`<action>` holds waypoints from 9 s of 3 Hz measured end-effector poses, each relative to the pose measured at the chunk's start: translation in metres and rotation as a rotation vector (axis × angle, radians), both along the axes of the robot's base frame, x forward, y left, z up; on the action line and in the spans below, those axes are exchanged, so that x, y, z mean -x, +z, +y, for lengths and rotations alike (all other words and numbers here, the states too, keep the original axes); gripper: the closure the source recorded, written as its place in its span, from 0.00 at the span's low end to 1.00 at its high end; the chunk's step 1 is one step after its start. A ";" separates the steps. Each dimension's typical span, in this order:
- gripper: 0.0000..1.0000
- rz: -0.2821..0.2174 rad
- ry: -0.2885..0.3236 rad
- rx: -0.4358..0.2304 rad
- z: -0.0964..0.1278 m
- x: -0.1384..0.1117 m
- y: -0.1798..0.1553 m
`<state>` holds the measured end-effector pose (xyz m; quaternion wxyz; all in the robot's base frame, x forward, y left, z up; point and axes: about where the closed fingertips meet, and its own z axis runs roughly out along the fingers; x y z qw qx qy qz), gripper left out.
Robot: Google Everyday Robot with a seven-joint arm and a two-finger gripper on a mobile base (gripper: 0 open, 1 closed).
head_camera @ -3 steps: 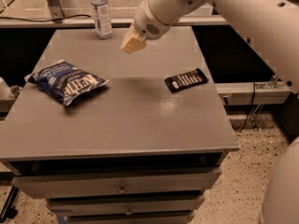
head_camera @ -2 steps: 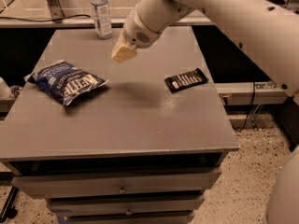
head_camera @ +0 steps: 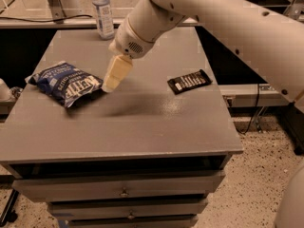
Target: Move blue chip bag near blue plastic bottle
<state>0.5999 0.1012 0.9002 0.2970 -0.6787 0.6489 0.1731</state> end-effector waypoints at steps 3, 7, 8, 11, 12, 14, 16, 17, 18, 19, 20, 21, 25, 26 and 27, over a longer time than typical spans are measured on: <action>0.00 -0.042 0.041 -0.140 0.022 -0.025 -0.021; 0.41 0.075 0.006 -0.244 0.056 -0.012 -0.075; 0.64 0.079 -0.039 -0.240 0.044 -0.010 -0.075; 1.00 0.031 -0.221 -0.171 -0.044 -0.014 -0.027; 1.00 -0.042 -0.324 -0.141 -0.105 -0.026 0.010; 1.00 -0.061 -0.326 -0.133 -0.106 -0.030 0.012; 1.00 -0.173 -0.372 -0.075 -0.145 -0.089 0.030; 1.00 -0.199 -0.407 -0.056 -0.167 -0.130 0.028; 1.00 -0.208 -0.423 -0.047 -0.174 -0.161 0.021; 1.00 -0.208 -0.457 -0.040 -0.185 -0.187 0.010; 1.00 -0.216 -0.475 -0.042 -0.185 -0.203 0.005; 1.00 -0.226 -0.489 -0.046 -0.182 -0.215 0.002; 1.00 -0.250 -0.525 -0.077 -0.181 -0.239 -0.004; 1.00 -0.227 -0.494 -0.071 -0.163 -0.243 -0.016; 1.00 -0.207 -0.460 -0.069 -0.144 -0.247 -0.024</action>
Offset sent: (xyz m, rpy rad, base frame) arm 0.0279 -0.0014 -0.0219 0.1460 -0.0623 0.0253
